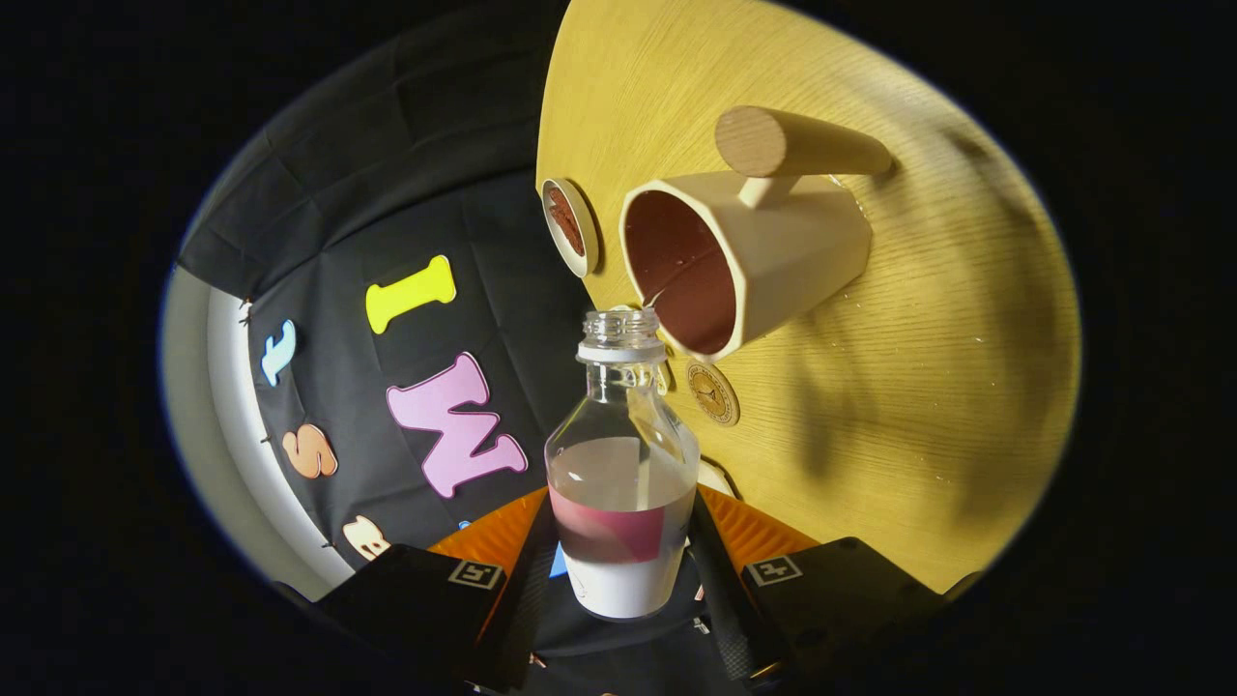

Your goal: Take the bottle from table, then pour the juice into the cup, finally place the bottle on the coaster

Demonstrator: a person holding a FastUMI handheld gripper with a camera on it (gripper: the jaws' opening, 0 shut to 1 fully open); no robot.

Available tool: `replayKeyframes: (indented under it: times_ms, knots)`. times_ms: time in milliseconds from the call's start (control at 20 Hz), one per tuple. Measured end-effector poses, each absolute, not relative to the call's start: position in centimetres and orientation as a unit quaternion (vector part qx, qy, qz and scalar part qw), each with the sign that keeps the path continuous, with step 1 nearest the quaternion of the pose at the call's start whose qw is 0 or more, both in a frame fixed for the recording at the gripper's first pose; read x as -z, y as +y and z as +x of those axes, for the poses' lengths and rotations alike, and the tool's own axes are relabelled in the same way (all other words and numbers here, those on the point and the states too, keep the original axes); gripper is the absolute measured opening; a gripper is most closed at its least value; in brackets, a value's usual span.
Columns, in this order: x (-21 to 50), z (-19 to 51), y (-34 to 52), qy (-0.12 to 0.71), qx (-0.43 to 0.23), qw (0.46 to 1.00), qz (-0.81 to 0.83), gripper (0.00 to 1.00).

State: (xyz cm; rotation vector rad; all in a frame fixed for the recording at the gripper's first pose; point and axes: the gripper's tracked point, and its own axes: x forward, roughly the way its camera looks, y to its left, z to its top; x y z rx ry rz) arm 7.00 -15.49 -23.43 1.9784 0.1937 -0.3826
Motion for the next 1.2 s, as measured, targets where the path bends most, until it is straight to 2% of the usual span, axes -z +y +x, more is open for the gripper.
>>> replayKeyframes:
  times_ms: [1000, 1200]
  knots:
    - [21.4, 7.7, -16.2, 0.073, 0.159, 0.472, 0.864, 0.76]
    - [20.8, 7.8, -16.0, 0.072, 0.154, 0.442, 0.880, 0.76]
